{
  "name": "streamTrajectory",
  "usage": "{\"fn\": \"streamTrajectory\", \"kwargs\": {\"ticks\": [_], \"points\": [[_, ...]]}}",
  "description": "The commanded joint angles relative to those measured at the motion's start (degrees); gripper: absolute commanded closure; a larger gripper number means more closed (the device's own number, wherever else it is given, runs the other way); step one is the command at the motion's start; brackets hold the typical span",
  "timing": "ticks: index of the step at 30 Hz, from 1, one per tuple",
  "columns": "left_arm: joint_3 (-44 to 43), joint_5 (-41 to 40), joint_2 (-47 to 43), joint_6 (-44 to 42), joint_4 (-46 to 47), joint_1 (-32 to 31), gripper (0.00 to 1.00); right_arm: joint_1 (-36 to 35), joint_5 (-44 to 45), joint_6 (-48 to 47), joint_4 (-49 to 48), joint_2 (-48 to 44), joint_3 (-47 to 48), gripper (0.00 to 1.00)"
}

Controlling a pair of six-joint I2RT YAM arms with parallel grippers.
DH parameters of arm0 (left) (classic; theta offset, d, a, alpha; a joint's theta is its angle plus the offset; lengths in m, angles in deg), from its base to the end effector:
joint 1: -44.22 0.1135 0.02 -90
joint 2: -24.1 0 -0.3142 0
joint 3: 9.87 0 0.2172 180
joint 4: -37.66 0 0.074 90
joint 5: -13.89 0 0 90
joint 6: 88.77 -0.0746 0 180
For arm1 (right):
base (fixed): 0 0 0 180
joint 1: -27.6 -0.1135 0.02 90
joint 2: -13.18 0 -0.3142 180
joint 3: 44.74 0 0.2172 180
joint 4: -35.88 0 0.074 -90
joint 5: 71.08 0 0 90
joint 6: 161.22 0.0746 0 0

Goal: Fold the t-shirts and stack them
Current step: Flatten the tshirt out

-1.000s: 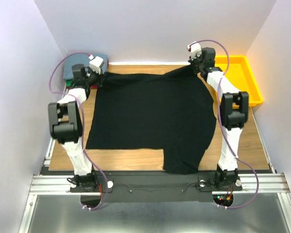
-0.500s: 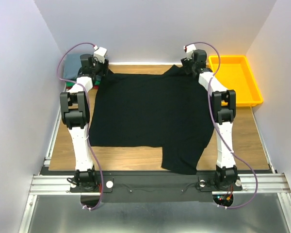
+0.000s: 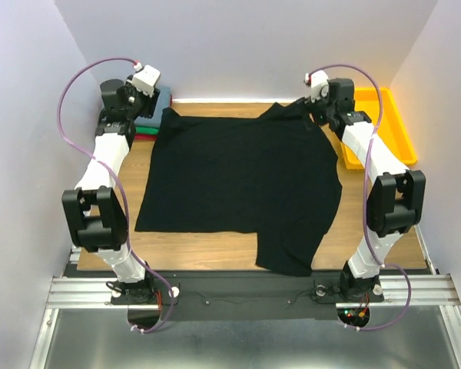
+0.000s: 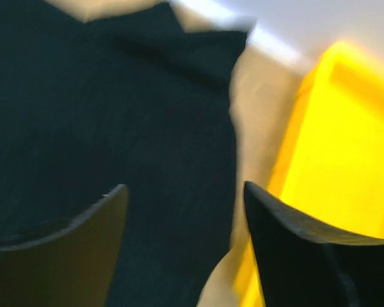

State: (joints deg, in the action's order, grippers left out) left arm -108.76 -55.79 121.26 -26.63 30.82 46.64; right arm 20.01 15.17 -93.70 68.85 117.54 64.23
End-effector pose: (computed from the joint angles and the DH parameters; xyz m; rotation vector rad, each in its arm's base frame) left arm 0.4204 -0.0082 0.4190 0.6209 1.5347 0.1076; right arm 0.4405 0.0636 0.3648 -0.5748 1.9843 -0.0926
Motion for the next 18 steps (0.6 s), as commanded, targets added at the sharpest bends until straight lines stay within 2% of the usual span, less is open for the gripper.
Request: {"fn": "streamTrajectory", "kwargs": {"ticks": [1,4,8,18], "points": [[3.5,6.0,-2.6,-6.9,-12.3,0.3,0.48,-0.2,-4.9,0.9,12.0,-0.6,-5.8,0.26],[5.0,9.7,-3.0,-11.1,-20.2,0.3,0.56,-0.2,-5.4,0.2,15.2,-0.9,-9.4,0.38],[8.9,10.7,-3.5,-16.4,-25.9,0.0,0.59,-0.2,-3.6,-1.2,17.6,-0.6,-12.9,0.44],[19.5,4.5,-0.2,-21.5,-29.1,-1.2,0.63,-0.2,2.5,-7.3,19.5,3.1,-20.1,0.45]]}}
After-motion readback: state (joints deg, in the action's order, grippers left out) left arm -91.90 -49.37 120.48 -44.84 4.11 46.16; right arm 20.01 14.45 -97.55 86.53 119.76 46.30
